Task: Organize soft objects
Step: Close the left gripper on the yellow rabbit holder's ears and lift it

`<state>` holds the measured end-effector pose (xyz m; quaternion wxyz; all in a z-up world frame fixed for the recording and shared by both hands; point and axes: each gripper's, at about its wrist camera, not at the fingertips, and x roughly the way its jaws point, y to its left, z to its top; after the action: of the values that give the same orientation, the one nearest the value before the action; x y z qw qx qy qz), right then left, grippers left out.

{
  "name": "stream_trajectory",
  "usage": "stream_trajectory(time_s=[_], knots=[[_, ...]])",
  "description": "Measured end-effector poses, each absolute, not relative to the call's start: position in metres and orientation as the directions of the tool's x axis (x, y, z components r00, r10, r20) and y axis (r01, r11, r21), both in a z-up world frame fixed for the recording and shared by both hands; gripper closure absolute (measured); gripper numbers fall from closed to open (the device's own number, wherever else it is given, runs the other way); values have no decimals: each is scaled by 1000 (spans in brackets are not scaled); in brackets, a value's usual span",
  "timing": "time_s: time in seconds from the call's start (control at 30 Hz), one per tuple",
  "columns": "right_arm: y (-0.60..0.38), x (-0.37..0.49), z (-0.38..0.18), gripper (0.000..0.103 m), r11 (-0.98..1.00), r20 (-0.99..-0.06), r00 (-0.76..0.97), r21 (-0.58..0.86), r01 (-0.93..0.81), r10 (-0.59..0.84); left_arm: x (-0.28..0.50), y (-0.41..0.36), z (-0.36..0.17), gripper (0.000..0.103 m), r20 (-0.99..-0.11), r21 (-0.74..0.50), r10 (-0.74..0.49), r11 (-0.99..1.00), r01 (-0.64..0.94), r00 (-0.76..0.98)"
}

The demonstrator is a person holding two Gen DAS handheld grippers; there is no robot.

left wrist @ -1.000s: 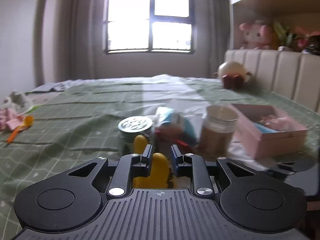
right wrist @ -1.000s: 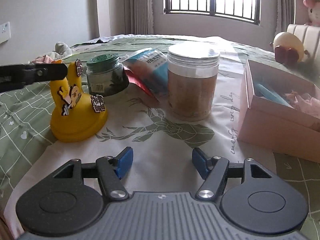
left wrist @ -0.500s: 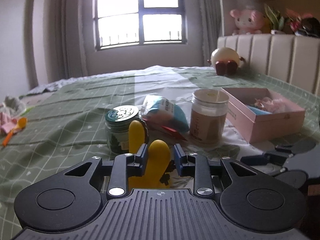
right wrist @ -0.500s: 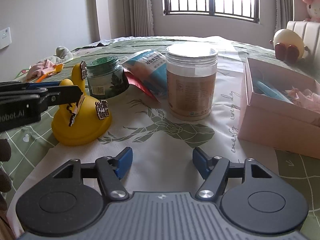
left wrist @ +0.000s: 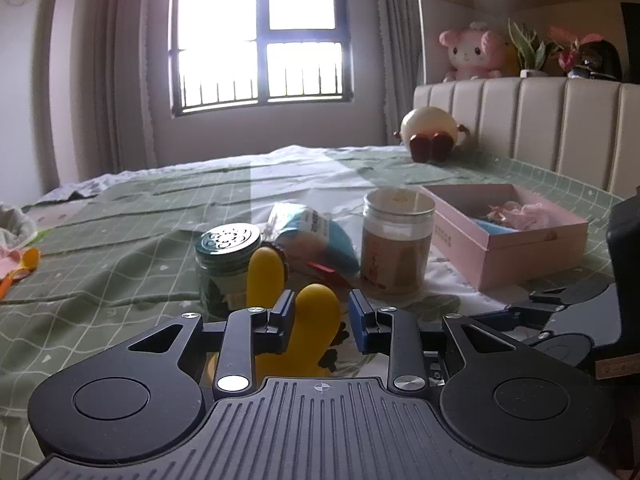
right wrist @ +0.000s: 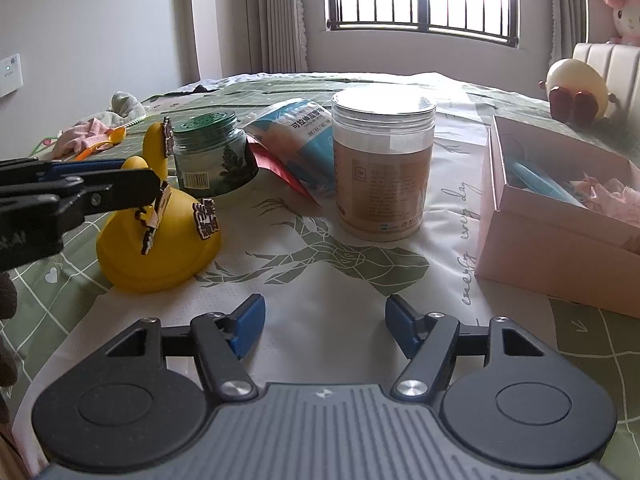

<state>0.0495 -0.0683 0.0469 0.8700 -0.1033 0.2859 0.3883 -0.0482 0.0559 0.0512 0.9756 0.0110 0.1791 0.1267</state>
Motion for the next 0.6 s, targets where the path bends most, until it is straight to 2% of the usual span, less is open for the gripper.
stream_trajectory(time_s=[0.17,0.3,0.37,0.53,0.6], knots=[[-68,50,47,36,677,-577,535,43,-735,617,-43,49,47,70,-361,123,281,960,-253,889],[-68,50,46,36,677,-577,535,45,-734,618,-38,44,40,69,-364,220,350,933,-286,863],[-68,50,46,36,677,-577,534,45,-735,618,-38,51,37,69,-373,217,370,926,-308,851],[-68,50,47,35,677,-576,533,48,-734,620,-44,65,35,56,-376,215,382,922,-322,844],[-68,50,47,35,677,-576,533,49,-734,620,-45,73,37,54,-372,205,396,917,-341,839]])
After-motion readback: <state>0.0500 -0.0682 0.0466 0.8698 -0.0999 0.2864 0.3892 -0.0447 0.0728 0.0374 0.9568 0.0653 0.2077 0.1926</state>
